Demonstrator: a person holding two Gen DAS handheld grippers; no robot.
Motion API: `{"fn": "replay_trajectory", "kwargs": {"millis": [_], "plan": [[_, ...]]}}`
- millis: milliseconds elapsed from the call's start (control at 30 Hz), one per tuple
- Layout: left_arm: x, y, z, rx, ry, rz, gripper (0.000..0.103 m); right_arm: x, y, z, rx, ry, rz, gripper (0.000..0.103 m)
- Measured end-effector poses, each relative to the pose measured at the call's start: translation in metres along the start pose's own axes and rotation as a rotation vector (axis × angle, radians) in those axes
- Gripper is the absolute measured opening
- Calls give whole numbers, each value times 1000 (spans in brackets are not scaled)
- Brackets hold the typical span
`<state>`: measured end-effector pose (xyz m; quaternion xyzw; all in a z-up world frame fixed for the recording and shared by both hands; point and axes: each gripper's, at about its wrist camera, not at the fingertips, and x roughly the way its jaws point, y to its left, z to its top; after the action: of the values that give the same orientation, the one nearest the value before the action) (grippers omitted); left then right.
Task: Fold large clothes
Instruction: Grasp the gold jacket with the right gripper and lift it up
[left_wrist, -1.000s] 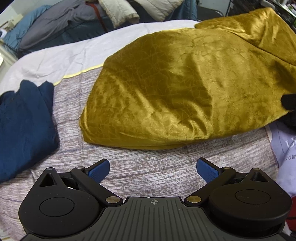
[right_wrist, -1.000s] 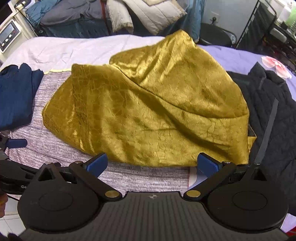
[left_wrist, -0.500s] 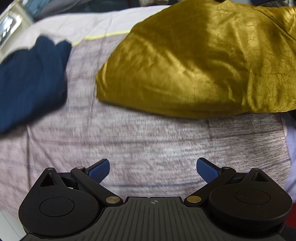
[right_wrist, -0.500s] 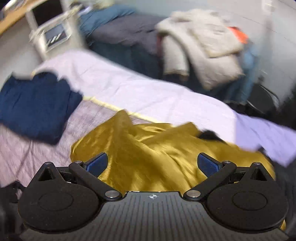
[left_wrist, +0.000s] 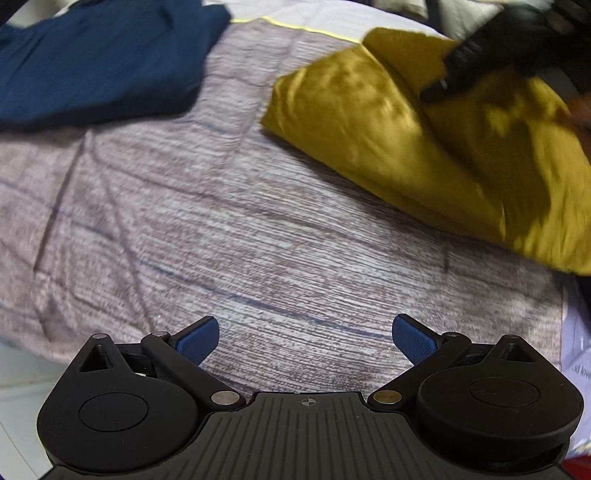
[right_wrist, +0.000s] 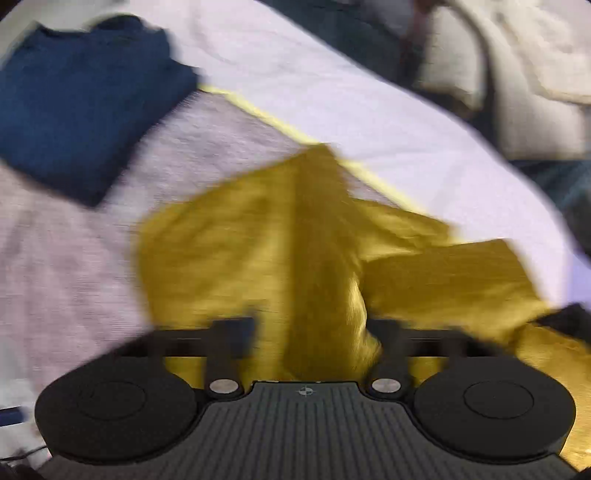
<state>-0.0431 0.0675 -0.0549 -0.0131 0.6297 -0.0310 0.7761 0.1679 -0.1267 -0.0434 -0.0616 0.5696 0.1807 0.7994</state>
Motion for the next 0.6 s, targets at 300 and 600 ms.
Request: {"fn": "replay_trajectory", "kwargs": {"millis": [300,600], "plan": [[-16,-2,28,0,-95,25,103,-40,20,-76,118,164,540,10],[-7,-45,46,126,-101,-47,103,-66,-58,-252,370,432,262,10]]}}
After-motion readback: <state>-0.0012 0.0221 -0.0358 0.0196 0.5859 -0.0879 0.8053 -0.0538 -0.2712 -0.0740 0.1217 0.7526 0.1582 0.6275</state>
